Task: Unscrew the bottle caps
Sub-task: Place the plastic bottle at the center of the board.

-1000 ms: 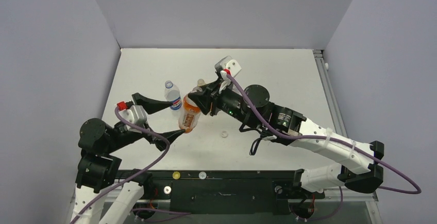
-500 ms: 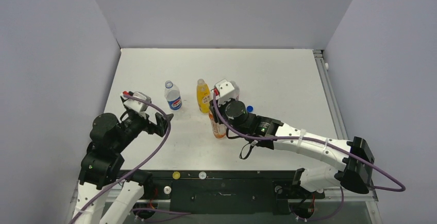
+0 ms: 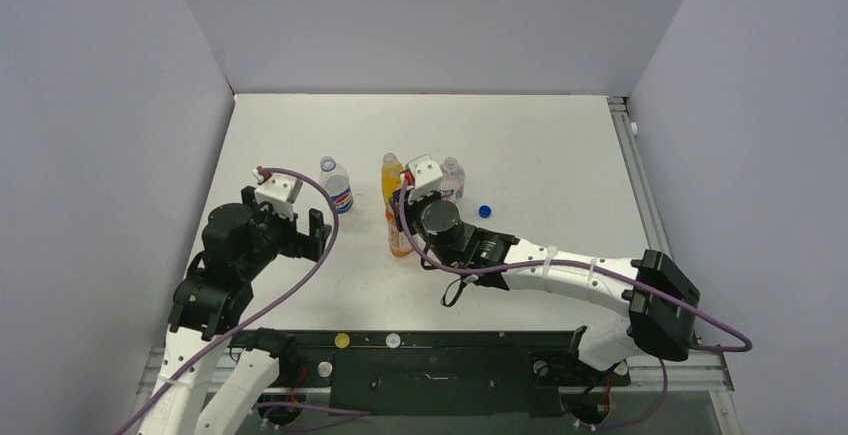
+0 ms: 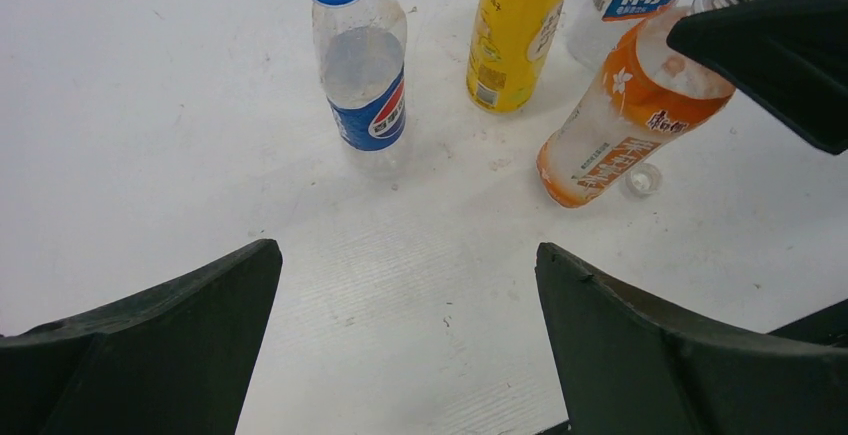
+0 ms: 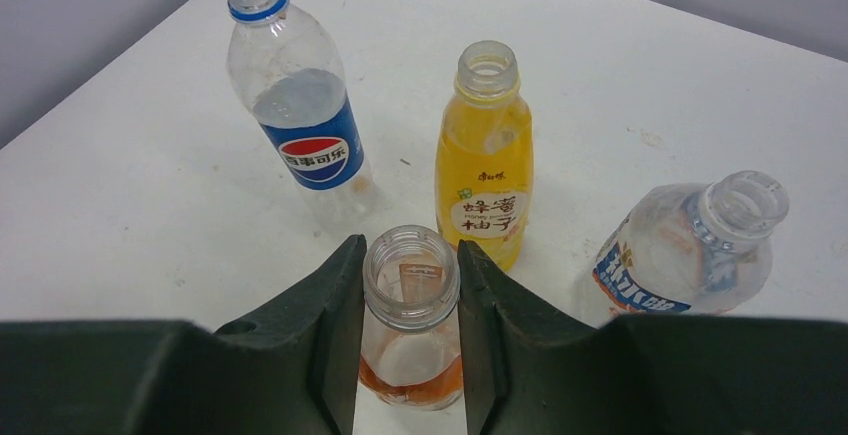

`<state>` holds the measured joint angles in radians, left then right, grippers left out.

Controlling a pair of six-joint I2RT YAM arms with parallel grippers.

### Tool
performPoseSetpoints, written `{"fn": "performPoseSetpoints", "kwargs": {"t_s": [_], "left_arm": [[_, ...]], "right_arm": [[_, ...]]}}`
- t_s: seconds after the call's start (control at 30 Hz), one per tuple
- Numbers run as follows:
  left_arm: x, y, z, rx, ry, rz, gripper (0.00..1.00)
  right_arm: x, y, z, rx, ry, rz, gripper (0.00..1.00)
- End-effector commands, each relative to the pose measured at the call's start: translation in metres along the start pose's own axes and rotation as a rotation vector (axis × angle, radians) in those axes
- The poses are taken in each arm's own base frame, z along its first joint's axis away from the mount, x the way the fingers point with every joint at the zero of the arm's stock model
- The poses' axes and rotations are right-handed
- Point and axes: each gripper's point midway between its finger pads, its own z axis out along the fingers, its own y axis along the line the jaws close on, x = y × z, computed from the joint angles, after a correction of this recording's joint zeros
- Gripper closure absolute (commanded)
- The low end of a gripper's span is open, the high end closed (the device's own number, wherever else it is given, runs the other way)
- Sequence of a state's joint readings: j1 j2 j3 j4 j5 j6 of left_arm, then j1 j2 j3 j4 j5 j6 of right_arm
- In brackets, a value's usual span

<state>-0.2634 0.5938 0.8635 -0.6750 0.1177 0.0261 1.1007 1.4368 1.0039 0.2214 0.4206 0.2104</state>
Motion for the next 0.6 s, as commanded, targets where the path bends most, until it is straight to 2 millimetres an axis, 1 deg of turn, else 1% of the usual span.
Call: {"fn": "performPoseSetpoints", "kwargs": {"t_s": [0.0, 0.23, 0.27, 0.33, 0.4, 0.43, 0.5, 0.53, 0.57], "left_arm": [[-0.015, 0.01, -0.004, -0.061, 0.001, -0.089, 0.03], [-0.019, 0.021, 0.001, -0.1, 0.052, -0.132, 0.03], [-0.02, 0.022, 0.001, -0.103, 0.05, -0.132, 0.03], [-0.023, 0.025, 0.001, -0.111, 0.033, -0.125, 0.03], [-0.024, 0.028, 0.001, -0.121, 0.018, -0.116, 0.03], [-0.024, 0.029, 0.0, -0.122, 0.014, -0.109, 0.03], [-0.026, 0.03, -0.001, -0.119, 0.004, -0.102, 0.03], [-0.027, 0.029, -0.003, -0.111, 0.0, -0.102, 0.03], [-0.028, 0.028, -0.003, -0.102, -0.002, -0.098, 0.03]], "right_arm": [[0.003, -0.001, 0.008, 0.05, -0.049, 0.071, 1.0], [0.02, 0.001, 0.008, 0.043, -0.021, 0.069, 1.0], [0.02, 0.001, 0.007, 0.043, -0.022, 0.07, 0.99], [0.022, 0.001, 0.005, 0.039, -0.023, 0.071, 0.94], [0.023, 0.002, 0.003, 0.035, -0.021, 0.066, 0.83], [0.023, 0.002, 0.003, 0.034, -0.018, 0.062, 0.69], [0.022, 0.004, 0.001, 0.03, -0.018, 0.058, 0.54], [0.02, 0.004, 0.001, 0.028, -0.02, 0.058, 0.51], [0.018, 0.006, 0.0, 0.024, -0.022, 0.056, 0.46]]}}
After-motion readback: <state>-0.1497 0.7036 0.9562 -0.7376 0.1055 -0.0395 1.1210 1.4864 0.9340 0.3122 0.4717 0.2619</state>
